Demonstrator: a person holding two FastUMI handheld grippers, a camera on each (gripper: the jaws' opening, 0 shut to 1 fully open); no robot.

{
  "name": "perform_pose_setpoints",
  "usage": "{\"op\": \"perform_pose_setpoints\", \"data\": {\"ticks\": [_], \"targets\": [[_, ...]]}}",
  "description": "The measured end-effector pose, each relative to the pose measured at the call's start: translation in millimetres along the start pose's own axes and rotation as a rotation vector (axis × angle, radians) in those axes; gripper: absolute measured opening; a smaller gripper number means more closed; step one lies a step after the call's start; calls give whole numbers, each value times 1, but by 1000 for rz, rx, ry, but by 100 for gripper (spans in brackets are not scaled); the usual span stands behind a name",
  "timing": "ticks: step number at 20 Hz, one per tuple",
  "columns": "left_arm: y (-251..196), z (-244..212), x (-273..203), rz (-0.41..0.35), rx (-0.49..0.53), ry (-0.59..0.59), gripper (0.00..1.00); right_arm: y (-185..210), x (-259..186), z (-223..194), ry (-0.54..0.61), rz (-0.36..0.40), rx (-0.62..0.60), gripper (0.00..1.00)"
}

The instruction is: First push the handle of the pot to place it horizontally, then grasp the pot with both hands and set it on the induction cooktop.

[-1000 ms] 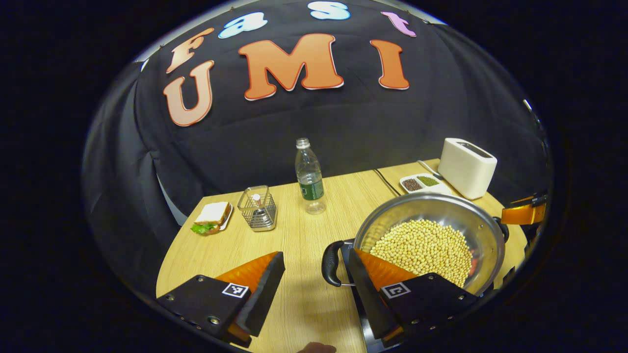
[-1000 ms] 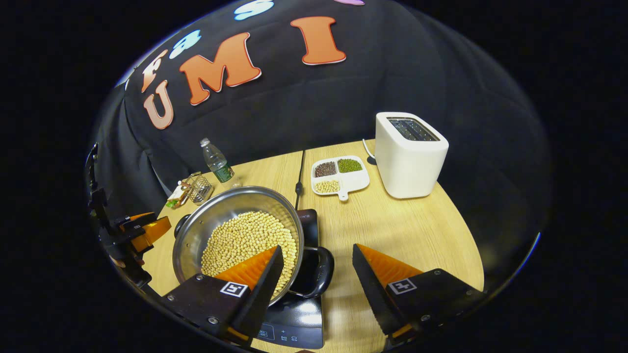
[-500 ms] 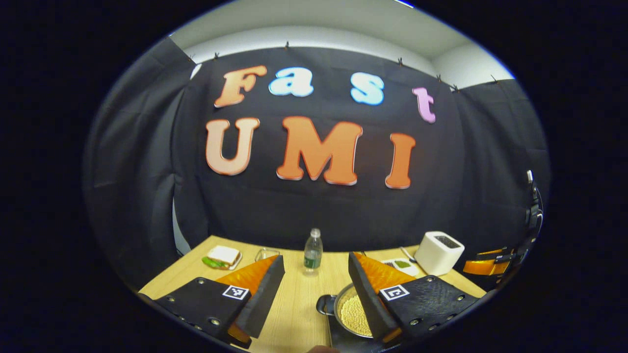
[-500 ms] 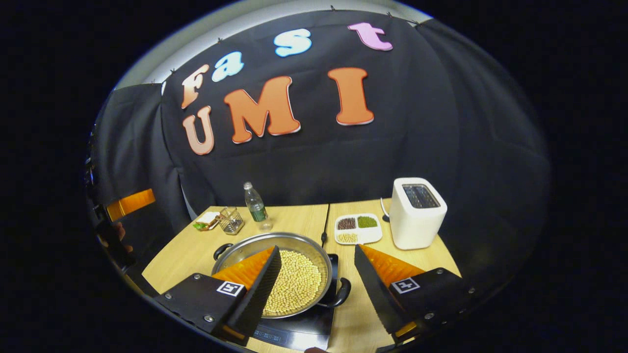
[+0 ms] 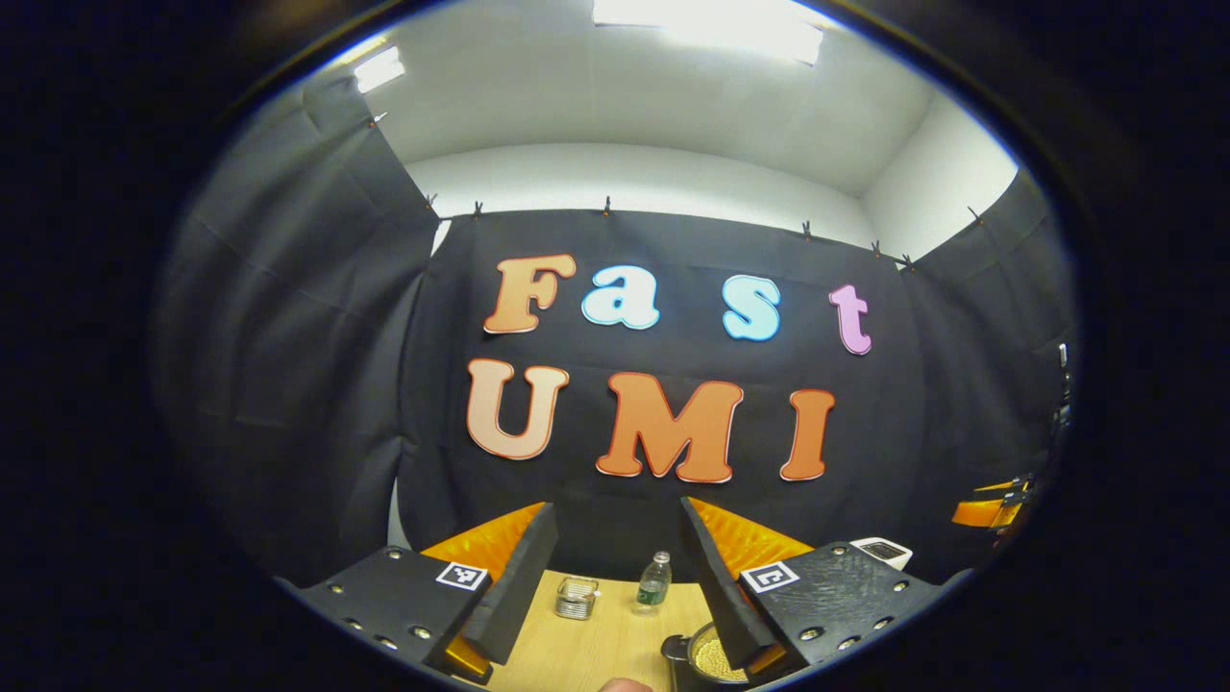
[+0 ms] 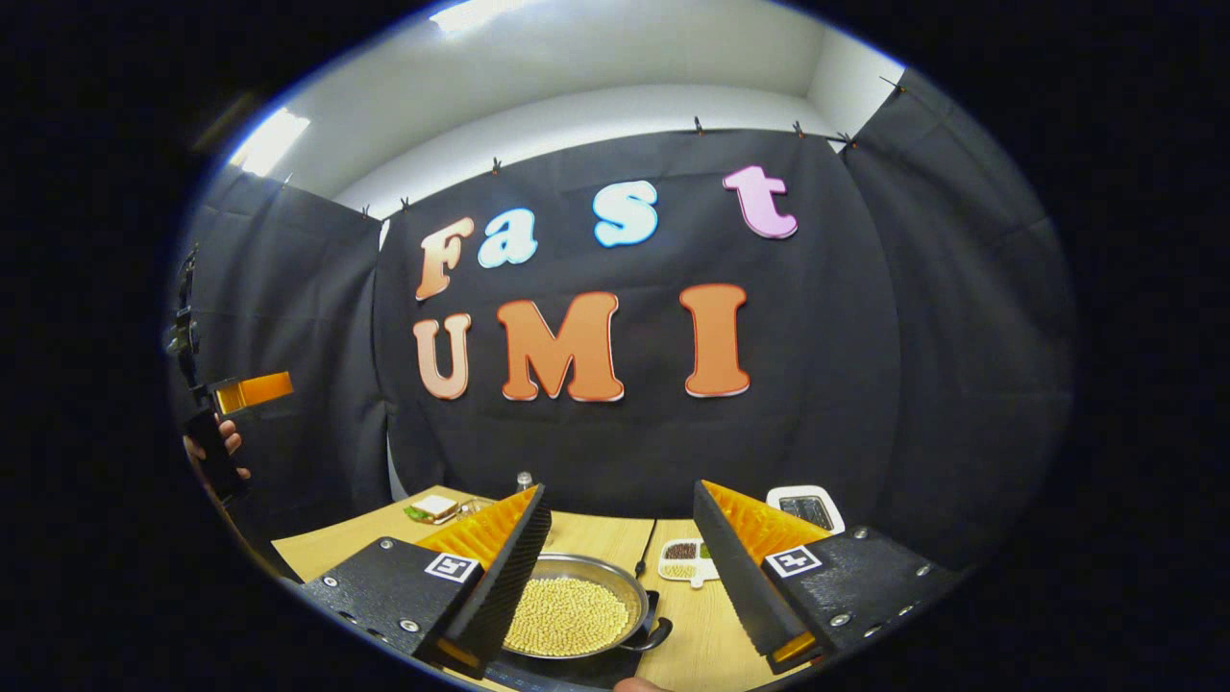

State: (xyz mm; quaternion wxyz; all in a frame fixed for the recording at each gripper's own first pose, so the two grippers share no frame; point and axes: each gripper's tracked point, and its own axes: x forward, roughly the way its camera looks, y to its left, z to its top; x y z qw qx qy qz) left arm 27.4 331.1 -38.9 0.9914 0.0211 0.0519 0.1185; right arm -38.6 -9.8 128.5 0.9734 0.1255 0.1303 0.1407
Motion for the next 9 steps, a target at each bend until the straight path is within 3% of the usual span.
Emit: {"op": "perform_pose_setpoints", "data": {"ticks": [9], "targets": [[38,26,-33,130,78,-51,80,31,-41,75,-243,13,-244,93]]}}
